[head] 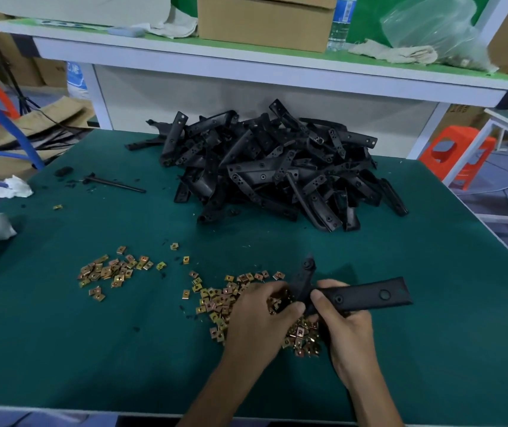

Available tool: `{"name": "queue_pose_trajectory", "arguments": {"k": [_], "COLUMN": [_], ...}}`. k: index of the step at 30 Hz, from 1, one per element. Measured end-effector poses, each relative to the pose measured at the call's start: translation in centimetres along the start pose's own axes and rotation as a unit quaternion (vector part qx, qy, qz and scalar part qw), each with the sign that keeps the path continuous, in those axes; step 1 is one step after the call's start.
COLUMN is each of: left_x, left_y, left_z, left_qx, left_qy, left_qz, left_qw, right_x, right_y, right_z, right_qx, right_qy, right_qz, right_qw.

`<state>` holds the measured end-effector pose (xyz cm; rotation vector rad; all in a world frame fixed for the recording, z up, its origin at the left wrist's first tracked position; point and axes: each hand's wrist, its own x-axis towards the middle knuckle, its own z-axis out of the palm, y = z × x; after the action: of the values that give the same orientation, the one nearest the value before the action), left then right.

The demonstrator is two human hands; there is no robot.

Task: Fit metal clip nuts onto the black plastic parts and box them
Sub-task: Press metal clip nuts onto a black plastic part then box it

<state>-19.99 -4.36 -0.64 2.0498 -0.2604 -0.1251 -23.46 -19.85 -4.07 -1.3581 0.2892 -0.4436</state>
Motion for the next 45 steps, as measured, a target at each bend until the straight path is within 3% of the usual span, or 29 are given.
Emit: {"name": "queue_pose_trajectory", "arguments": {"k": [11, 15, 19, 23, 45], "left_x": [1.1, 2.1, 4.3, 5.9, 6.0], "left_y": [-0.2, 0.0, -1.1, -3.0, -3.0], "left_z": [0.9, 0.9, -0.2, -1.1, -1.4], "left_qx": [0.051, 0.087, 0.201, 0.315, 0.286], "left_qy": [0.022, -0.010, 0.008, 0.010, -0.007], "left_qz": [0.045, 0.096, 0.137, 0.115, 0.085], "left_qw": [0.997, 0.992, 0.970, 0.942, 0.954], "right_x": [0.2, 0.2, 0.4, 0.6, 0.4], "right_y": [0.4, 0.4, 0.0, 0.0, -0.4], "right_z": [0.1, 0.2, 0.0, -0.4, -0.3], "right_qx": [-0.001, 0.018, 0.070, 0.094, 0.105], "right_qy": [0.016, 0.032, 0.056, 0.063, 0.041], "right_qz": [-0.006, -0.004, 0.012, 0.033, 0.041], "right_qw": [1.000, 0.999, 0.996, 0.993, 0.993]}}
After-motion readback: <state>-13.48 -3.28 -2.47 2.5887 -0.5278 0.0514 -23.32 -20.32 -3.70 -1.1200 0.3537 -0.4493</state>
